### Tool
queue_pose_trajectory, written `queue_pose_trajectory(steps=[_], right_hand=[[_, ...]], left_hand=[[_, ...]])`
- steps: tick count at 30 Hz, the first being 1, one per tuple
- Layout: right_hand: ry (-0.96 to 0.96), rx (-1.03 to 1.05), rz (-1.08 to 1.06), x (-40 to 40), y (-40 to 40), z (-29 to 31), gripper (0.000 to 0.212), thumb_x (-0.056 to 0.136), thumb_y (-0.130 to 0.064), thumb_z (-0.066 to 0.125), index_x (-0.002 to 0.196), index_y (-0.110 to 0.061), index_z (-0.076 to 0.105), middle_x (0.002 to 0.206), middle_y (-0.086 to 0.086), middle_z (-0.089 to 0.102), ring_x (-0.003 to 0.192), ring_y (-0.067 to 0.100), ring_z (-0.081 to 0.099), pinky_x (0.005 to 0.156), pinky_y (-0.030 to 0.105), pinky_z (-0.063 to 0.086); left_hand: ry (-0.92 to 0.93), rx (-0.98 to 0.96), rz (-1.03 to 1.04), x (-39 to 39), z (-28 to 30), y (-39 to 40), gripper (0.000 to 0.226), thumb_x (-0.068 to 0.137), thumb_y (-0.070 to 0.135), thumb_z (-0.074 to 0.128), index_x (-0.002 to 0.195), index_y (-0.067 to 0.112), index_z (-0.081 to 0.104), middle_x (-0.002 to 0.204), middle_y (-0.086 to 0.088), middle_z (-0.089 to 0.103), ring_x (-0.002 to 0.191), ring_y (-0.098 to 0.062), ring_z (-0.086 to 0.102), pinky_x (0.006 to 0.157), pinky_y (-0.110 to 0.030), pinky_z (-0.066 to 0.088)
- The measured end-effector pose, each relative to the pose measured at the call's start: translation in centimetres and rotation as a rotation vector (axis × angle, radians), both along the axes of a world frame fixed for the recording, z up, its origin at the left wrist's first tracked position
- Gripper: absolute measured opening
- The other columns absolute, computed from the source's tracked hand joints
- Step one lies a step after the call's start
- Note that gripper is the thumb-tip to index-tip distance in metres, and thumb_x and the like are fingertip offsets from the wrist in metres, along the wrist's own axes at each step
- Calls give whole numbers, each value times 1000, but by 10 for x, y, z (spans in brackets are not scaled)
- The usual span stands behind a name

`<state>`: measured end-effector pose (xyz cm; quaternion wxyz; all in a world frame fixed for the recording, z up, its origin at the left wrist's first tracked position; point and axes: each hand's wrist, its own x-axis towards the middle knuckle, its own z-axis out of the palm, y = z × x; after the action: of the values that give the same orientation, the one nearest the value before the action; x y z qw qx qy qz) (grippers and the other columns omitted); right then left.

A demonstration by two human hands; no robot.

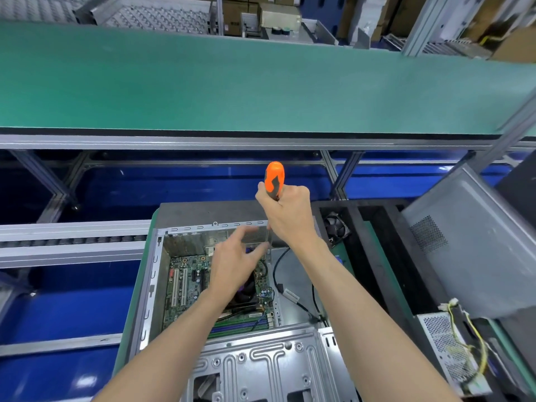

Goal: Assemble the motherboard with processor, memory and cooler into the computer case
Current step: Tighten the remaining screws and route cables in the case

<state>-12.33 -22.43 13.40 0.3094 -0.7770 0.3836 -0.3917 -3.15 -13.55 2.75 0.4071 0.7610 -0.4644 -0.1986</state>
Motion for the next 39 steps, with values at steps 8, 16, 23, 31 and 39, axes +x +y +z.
queue_pose_trajectory(steps=[8,16,23,31,39], right_hand=[[59,-39,-50,1,5,6,57,94,-31,63,49,-21,30,43,-8,32,45,20,32,51,35,33],[170,-207,142,-14,0,59,31,81,-22,66,108,-25,50,77,-11,57,67,17,54,65,42,50],[731,-493,-143,-12,5,75,25,98,-33,52,81,-15,47,79,5,51,69,29,40,60,36,29],[779,-287,140,-24,6,91,15,80,-16,65,91,-9,58,94,4,52,77,28,51,62,36,41],[816,-324,180,-20,9,95,17,79,-18,64,92,-12,55,93,4,49,74,28,47,56,33,35]], left_hand=[[53,-211,-101,-4,34,-28,40,87,13,68,53,31,60,39,14,44,39,-7,34,44,-14,22],[-1,-139,-163,6,33,-32,20,90,21,71,76,9,77,38,12,43,42,-10,35,47,-15,23],[-37,-65,-187,0,31,-38,15,88,21,73,82,9,80,69,-4,73,53,-4,47,58,-23,34],[-112,-40,-217,0,27,-39,15,89,22,72,81,12,80,57,-9,66,48,-20,42,62,-38,49],[-116,-25,-201,-1,23,-36,18,89,23,72,78,11,79,53,-5,65,46,-16,40,58,-30,32]])
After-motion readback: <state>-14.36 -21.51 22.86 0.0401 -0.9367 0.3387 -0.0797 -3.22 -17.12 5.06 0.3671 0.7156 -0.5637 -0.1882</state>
